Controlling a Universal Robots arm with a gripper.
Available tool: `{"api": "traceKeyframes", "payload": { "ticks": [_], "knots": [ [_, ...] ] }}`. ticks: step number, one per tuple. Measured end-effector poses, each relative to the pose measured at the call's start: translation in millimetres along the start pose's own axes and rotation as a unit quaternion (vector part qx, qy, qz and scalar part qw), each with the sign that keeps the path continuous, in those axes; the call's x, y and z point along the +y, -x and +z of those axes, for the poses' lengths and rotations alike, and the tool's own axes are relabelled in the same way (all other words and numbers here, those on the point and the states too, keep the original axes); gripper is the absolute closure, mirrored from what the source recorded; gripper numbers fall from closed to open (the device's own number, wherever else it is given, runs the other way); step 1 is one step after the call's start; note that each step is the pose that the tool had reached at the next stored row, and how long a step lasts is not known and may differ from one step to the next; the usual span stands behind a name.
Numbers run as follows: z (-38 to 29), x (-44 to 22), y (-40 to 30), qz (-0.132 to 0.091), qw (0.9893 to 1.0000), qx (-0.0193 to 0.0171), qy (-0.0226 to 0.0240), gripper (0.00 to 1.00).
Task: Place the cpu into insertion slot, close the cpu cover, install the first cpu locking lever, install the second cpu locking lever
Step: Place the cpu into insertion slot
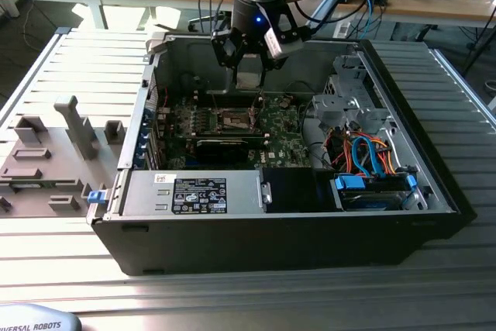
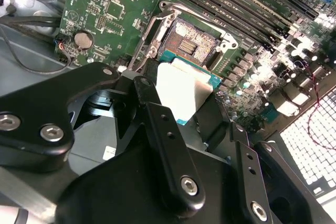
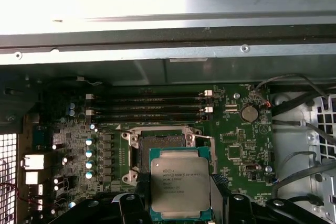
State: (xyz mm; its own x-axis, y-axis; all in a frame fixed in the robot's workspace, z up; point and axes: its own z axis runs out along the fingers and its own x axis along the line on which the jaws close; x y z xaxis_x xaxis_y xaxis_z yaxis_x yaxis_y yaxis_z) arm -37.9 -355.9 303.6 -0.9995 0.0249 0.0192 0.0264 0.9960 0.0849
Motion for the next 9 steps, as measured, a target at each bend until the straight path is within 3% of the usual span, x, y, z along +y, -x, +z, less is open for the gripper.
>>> {"api": "traceKeyframes", "payload": {
  "ticks": [9],
  "knots": [
    [0.7, -0.1, -0.3, 0.000, 1.0000, 0.0000, -0.0006, 0.46]
  ]
}}
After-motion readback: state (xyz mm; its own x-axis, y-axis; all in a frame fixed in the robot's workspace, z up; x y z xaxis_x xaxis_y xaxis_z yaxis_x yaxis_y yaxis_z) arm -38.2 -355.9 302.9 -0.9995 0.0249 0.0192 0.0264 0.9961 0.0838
